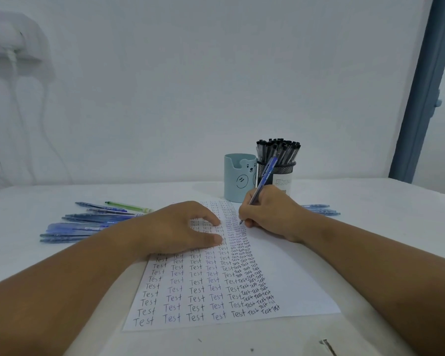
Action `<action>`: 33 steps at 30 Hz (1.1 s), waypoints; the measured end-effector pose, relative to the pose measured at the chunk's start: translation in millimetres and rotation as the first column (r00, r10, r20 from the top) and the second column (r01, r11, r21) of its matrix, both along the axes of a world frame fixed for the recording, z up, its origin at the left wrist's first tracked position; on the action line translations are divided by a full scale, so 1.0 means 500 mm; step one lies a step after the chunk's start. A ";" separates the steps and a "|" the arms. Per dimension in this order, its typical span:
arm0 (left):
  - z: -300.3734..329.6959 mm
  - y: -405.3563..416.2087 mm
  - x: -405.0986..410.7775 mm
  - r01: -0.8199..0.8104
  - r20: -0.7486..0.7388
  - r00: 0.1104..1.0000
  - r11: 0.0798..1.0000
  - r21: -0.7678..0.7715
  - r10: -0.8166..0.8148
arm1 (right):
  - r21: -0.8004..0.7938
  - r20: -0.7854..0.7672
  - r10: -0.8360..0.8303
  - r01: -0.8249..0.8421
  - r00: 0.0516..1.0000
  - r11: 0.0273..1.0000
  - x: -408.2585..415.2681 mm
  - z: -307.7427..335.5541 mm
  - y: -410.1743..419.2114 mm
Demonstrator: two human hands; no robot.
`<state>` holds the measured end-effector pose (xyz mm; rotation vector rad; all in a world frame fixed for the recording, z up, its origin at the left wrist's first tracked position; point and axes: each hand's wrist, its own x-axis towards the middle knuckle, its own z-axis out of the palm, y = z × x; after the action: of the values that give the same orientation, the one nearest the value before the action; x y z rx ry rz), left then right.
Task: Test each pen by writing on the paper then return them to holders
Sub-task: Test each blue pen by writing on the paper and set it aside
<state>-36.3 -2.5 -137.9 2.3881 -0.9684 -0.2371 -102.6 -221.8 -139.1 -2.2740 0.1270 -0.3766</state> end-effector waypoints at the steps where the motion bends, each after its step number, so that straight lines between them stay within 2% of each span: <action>1: 0.000 0.000 0.000 -0.001 0.002 1.000 1.000 0.003 0.001 | -0.005 0.000 -0.004 0.004 1.000 1.000 0.000 0.000 0.001; 14: 0.003 -0.001 -0.006 0.012 0.008 1.000 1.000 0.011 -0.012 | -0.116 0.025 -0.012 0.015 1.000 0.993 -0.002 0.003 0.002; 33: 0.000 0.000 -0.003 0.012 0.009 1.000 1.000 0.012 -0.012 | -0.140 0.040 -0.026 0.032 0.999 0.990 -0.001 0.003 0.007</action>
<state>-37.9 -2.5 -138.0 2.3966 -0.9884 -0.2378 -103.0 -218.4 -137.8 -2.4041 0.1176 -0.4563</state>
